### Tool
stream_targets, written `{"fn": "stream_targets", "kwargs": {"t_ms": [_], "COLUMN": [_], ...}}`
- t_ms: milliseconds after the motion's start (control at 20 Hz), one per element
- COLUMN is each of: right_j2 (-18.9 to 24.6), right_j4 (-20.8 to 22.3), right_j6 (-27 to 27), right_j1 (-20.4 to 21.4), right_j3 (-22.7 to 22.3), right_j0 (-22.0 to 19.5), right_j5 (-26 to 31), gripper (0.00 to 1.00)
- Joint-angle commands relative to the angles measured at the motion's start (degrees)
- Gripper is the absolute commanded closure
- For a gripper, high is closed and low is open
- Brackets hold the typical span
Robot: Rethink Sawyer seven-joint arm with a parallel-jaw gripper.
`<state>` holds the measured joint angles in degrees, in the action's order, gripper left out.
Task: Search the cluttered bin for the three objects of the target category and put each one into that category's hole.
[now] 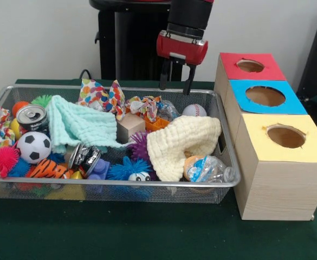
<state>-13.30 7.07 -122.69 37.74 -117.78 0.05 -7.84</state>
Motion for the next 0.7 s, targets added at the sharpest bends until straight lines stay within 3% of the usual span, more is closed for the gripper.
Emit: {"fn": "stream_targets", "kwargs": {"t_ms": [50, 700], "right_j2": [0.0, -2.1], "right_j4": [2.0, 1.2], "right_j6": [-7.9, -6.9], "right_j1": [-7.6, -16.7], "right_j3": [-0.2, 2.9], "right_j0": [-1.3, -1.9], "right_j5": [-9.6, -17.8], "gripper": [0.0, 0.0]}}
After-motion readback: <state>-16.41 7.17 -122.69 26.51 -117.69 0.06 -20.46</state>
